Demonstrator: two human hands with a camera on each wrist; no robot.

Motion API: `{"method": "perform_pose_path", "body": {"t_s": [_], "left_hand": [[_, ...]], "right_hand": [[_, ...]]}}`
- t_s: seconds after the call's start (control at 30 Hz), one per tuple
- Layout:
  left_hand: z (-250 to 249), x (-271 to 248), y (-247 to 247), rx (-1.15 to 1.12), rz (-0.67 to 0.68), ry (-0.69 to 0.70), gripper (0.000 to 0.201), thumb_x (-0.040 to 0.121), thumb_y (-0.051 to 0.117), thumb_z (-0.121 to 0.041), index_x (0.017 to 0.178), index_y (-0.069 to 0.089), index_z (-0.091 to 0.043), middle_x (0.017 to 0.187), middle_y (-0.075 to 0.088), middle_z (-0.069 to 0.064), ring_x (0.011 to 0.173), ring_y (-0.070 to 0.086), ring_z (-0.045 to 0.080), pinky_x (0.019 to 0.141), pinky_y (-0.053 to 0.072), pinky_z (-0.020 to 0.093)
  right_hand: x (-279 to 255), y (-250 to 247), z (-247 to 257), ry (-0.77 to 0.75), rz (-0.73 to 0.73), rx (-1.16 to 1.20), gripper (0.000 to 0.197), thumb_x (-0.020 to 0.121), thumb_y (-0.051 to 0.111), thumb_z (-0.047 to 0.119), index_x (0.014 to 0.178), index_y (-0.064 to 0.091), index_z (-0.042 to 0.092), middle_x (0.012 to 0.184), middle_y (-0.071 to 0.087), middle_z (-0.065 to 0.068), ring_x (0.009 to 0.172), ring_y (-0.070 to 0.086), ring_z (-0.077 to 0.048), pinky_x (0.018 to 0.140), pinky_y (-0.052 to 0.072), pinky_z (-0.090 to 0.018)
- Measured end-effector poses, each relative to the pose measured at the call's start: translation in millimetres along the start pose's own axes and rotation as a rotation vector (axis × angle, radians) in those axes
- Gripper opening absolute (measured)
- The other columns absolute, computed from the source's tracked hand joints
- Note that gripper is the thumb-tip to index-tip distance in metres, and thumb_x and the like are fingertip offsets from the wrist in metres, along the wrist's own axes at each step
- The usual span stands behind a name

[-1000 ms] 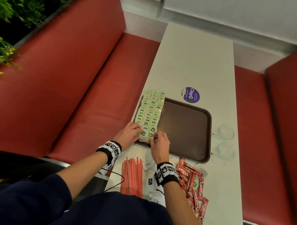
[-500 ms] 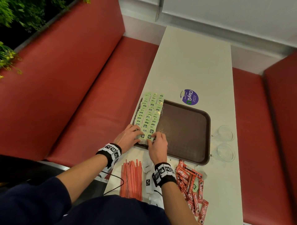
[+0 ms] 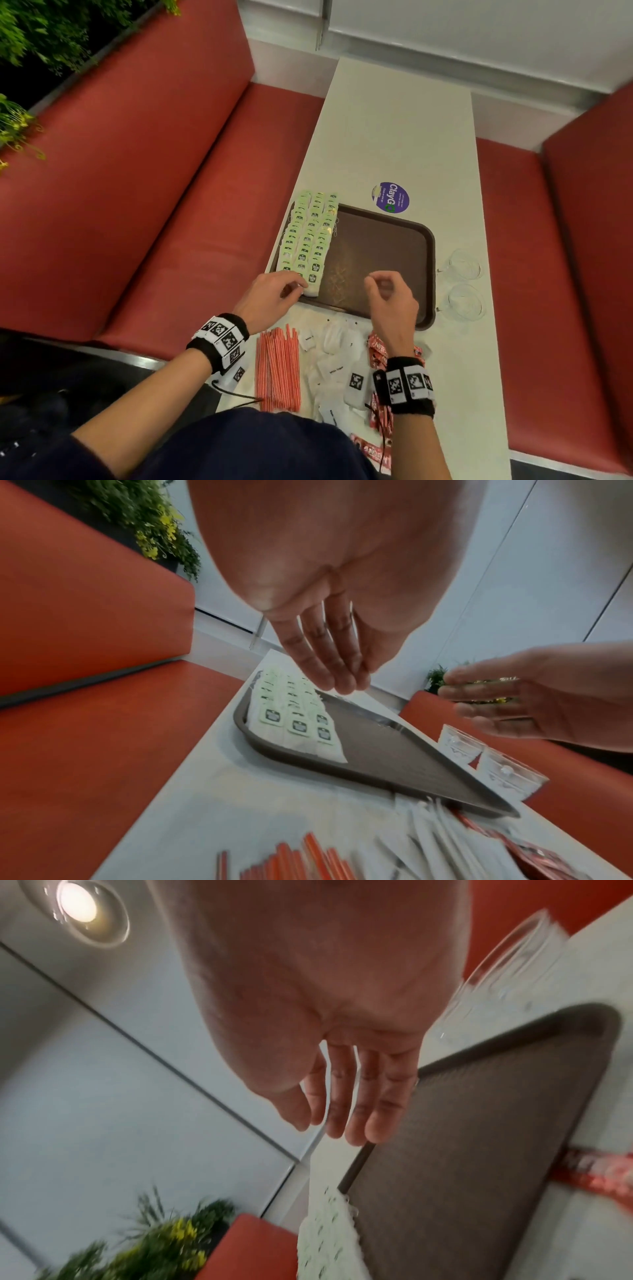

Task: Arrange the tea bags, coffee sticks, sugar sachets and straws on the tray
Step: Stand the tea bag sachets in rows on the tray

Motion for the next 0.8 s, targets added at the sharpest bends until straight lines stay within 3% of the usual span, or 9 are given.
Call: {"method": "perform_pose_path", "body": {"t_s": [0.1,0.17,0.33,0.47,0.57,0.67,0.73,0.8], "left_hand": [[-10,-20,17,0.008,0.069,-0.013,0.014,0.103,0.069,-0.018,0.110,0.077,-0.028,0.098,0.073,-0.019,0.089,0.068,0.000,0.077,0.054,0.017],[-11,-29,30,0.022,0.120,-0.042,0.014,0.103,0.069,-0.021,0.109,0.076,-0.032,0.096,0.071,-0.020,0.089,0.067,-0.001,0.077,0.055,0.021],[-19,-46,62,0.093,0.218,-0.113,0.011,0.103,0.068,-0.034,0.113,0.071,-0.034,0.099,0.065,-0.019,0.088,0.064,0.002,0.084,0.059,0.037],[-38,-58,87,0.168,0.284,-0.122,0.038,0.101,0.068,-0.051,0.132,0.063,-0.030,0.120,0.056,-0.013,0.112,0.055,0.008,0.097,0.049,0.033],[-60,-56,106,0.236,0.295,-0.055,0.039,0.104,0.064,-0.047,0.135,0.061,-0.025,0.128,0.056,-0.006,0.122,0.052,0.015,0.102,0.049,0.038],[-88,-41,128,0.282,0.319,0.045,0.032,0.107,0.061,-0.040,0.133,0.063,-0.021,0.130,0.059,-0.003,0.121,0.053,0.018,0.101,0.050,0.040],[-107,-30,145,0.295,0.357,0.109,0.028,0.108,0.060,-0.037,0.130,0.064,-0.020,0.129,0.061,-0.002,0.120,0.053,0.018,0.101,0.050,0.039],[-122,-23,165,0.327,0.407,0.157,0.029,0.108,0.060,-0.036,0.131,0.064,-0.020,0.132,0.060,-0.001,0.121,0.052,0.018,0.100,0.050,0.038]], "right_hand": [[-17,-37,-19,0.024,-0.037,0.062,0.005,0.100,0.075,0.026,0.100,0.075,0.031,0.095,0.078,0.012,0.090,0.076,-0.007,0.087,0.064,-0.037],[-28,-51,-33,0.050,-0.016,0.049,0.006,0.100,0.074,0.026,0.100,0.075,0.032,0.094,0.079,0.013,0.090,0.076,-0.008,0.088,0.065,-0.041],[-53,-76,-67,0.120,0.033,-0.060,0.006,0.102,0.075,0.028,0.098,0.075,0.034,0.094,0.078,0.018,0.089,0.073,0.002,0.087,0.064,-0.035],[-63,-92,-94,0.144,0.081,-0.176,0.005,0.102,0.075,0.033,0.098,0.071,0.032,0.096,0.076,0.015,0.085,0.073,-0.006,0.082,0.063,-0.037],[-65,-114,-120,0.171,0.039,-0.396,0.015,0.103,0.072,0.041,0.105,0.070,0.026,0.103,0.075,0.005,0.093,0.071,-0.018,0.079,0.054,-0.037],[-68,-133,-144,0.241,0.034,-0.478,0.014,0.103,0.071,0.034,0.110,0.069,0.022,0.109,0.076,-0.005,0.093,0.068,-0.021,0.074,0.053,-0.034],[-69,-127,-153,0.206,0.131,-0.475,0.011,0.100,0.075,0.033,0.109,0.070,0.028,0.109,0.076,-0.002,0.089,0.069,-0.016,0.076,0.059,-0.037],[-71,-109,-155,0.122,0.293,-0.550,0.026,0.093,0.081,0.044,0.113,0.068,0.036,0.113,0.069,0.005,0.096,0.066,-0.012,0.087,0.060,-0.041]]}}
Point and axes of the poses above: each hand's wrist, its own x-axis towards the middle knuckle, its own y-axis out of the palm, z = x × y, the point moved 7 cm from there along x, towards the middle knuckle
